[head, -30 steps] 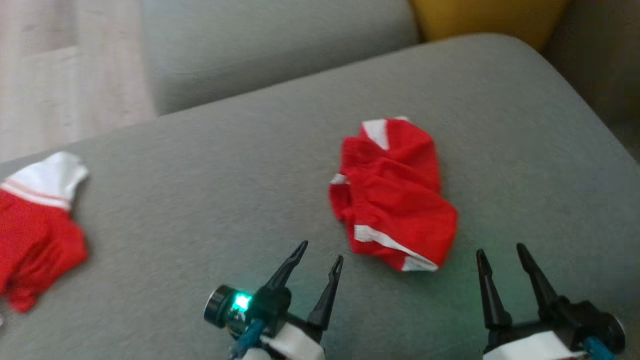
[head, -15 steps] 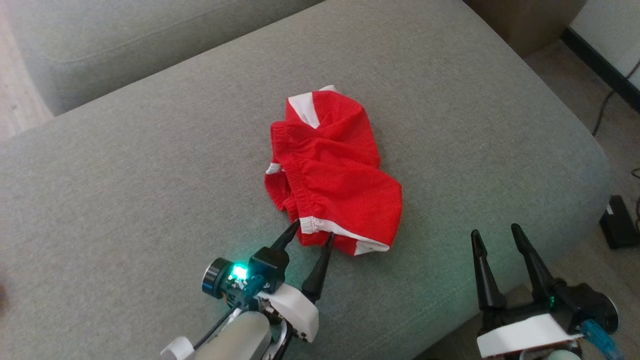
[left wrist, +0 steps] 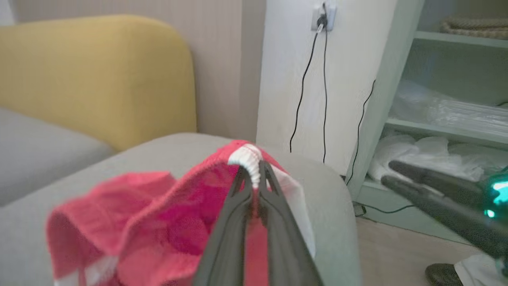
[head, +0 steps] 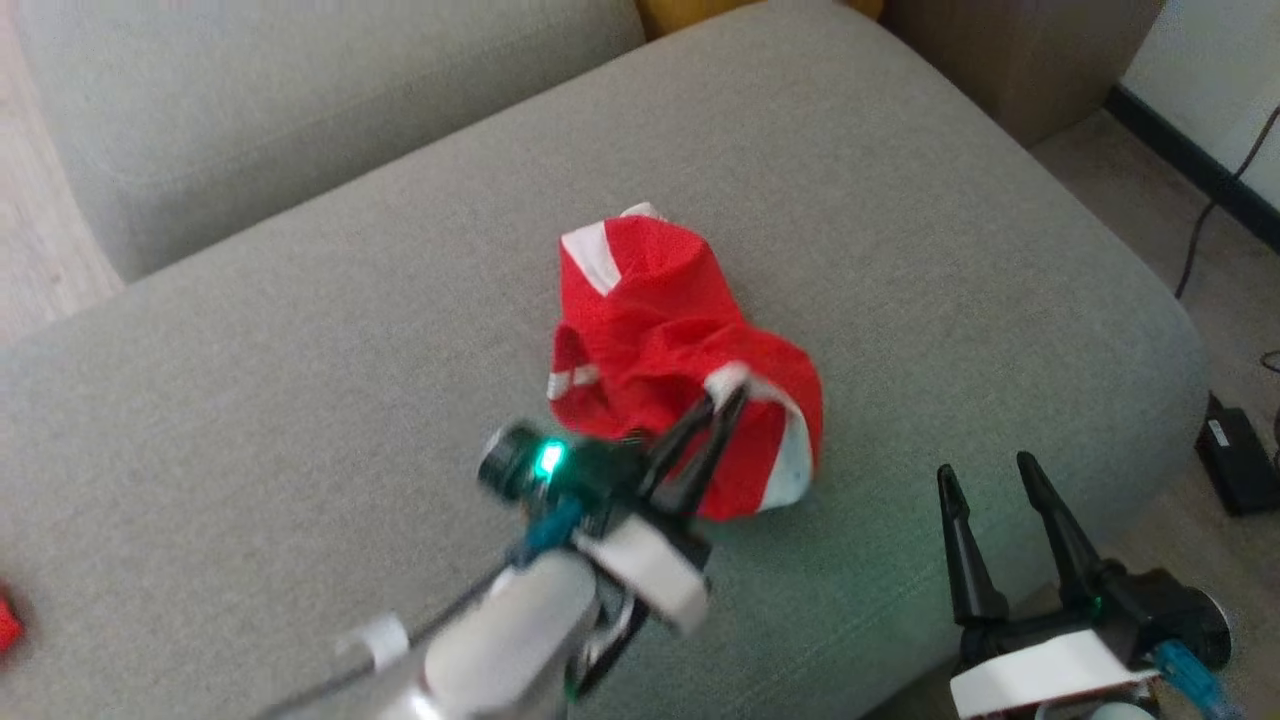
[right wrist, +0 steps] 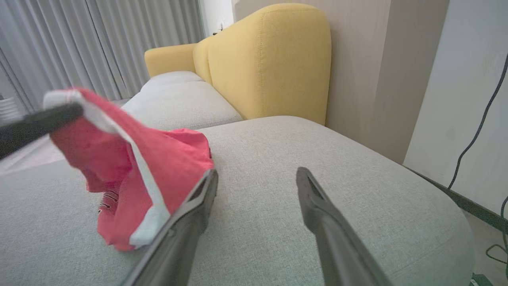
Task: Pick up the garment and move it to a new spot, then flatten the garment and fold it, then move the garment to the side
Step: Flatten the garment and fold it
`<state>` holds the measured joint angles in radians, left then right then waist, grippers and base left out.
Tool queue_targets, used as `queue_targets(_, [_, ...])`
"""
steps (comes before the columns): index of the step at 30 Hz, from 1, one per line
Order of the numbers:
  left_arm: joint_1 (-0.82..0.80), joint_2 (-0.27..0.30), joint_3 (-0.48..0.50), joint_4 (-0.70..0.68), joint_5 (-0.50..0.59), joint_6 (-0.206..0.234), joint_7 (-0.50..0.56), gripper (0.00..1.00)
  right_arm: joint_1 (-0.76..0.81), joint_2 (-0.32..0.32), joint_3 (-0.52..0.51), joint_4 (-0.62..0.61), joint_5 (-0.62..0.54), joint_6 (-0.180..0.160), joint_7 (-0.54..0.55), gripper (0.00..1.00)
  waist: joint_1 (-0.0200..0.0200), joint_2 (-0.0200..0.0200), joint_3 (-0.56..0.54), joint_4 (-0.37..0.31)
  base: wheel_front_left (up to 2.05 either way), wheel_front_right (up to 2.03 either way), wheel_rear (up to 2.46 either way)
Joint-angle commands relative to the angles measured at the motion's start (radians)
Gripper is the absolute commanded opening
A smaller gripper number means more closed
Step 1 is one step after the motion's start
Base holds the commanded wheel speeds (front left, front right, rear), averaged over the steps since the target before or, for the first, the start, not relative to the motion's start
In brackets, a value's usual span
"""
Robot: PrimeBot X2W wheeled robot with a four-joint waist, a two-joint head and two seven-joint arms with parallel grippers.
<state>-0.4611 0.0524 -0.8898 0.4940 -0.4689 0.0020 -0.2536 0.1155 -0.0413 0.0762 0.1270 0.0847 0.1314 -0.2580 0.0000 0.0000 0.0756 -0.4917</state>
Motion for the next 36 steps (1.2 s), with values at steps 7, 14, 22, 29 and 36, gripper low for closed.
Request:
queue_targets(7, [-0.426,-0.002,0.038,-0.017,-0.034,-0.025,-0.006,0.00,-0.012,-0.009,0.045,-0.024,-0.021,-0.001,-0.004,1.00,0.0000,0.0000,-0.082,-0.003,0.00,0.00,0.00])
queue_targets(14, [-0.528,0.044,0.093,0.097,-0.066,-0.048,0.025,0.00,0.002,-0.009,0.046,-0.031,-0.015,-0.001,-0.004,1.00,0.0000,0.0000,-0.101,0.079,0.00,0.00,0.00])
queue_targets(22, [-0.312,0.146,0.099,0.152,-0.156,-0.081,0.055,0.00,0.021,-0.009,0.043,0.000,0.005,-0.001,-0.004,1.00,0.0000,0.0000,-0.085,0.201,0.00,0.00,0.00])
queue_targets(29, [-0.200,0.235,0.093,0.116,-0.174,-0.090,0.049,0.00,-0.016,-0.009,0.045,0.089,0.079,-0.001,-0.004,1.00,0.0000,0.0000,-0.052,0.299,0.00,0.00,0.00])
queue_targets(36, [-0.177,0.287,0.095,0.056,-0.178,-0.081,0.062,0.00,-0.137,-0.009,0.039,0.200,0.140,-0.001,-0.004,1.00,0.0000,0.0000,-0.020,0.351,0.00,0.00,0.00])
